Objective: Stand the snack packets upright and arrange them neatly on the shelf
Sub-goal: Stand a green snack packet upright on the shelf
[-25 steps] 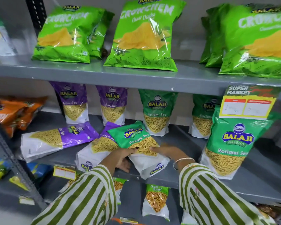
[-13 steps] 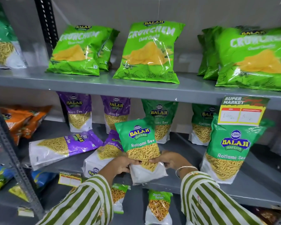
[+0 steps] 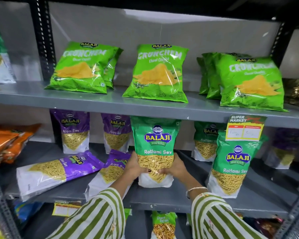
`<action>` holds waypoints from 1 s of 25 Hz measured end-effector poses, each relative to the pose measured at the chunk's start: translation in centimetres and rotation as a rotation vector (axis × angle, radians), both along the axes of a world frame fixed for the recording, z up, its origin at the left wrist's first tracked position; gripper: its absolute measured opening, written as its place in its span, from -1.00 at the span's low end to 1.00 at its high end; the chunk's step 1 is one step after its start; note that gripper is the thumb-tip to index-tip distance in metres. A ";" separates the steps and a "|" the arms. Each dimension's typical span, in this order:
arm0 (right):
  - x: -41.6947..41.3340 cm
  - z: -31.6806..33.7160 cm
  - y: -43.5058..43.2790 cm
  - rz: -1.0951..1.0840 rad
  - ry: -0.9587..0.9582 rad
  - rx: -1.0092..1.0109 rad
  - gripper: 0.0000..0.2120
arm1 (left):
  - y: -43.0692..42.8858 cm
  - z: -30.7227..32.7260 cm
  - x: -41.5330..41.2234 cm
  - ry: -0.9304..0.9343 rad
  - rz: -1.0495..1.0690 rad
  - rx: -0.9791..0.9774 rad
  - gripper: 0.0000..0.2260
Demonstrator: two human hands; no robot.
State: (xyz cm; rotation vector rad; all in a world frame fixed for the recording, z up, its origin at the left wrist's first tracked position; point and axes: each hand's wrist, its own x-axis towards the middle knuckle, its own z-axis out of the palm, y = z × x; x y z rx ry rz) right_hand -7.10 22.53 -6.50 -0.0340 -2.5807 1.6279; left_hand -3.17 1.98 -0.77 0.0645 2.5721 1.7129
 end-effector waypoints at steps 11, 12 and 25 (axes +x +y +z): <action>3.5 4.9 2.1 -0.247 -0.051 0.052 -0.22 | 5.9 -1.9 -4.1 0.028 -0.023 -0.002 -0.34; 3.1 4.5 2.7 -0.271 -0.042 0.050 -0.22 | 6.8 -2.2 -4.6 0.043 -0.017 -0.019 -0.34; 0.9 -0.3 6.3 -0.271 -0.048 0.123 -0.23 | 10.9 -6.2 -5.6 0.033 0.016 -0.038 -0.31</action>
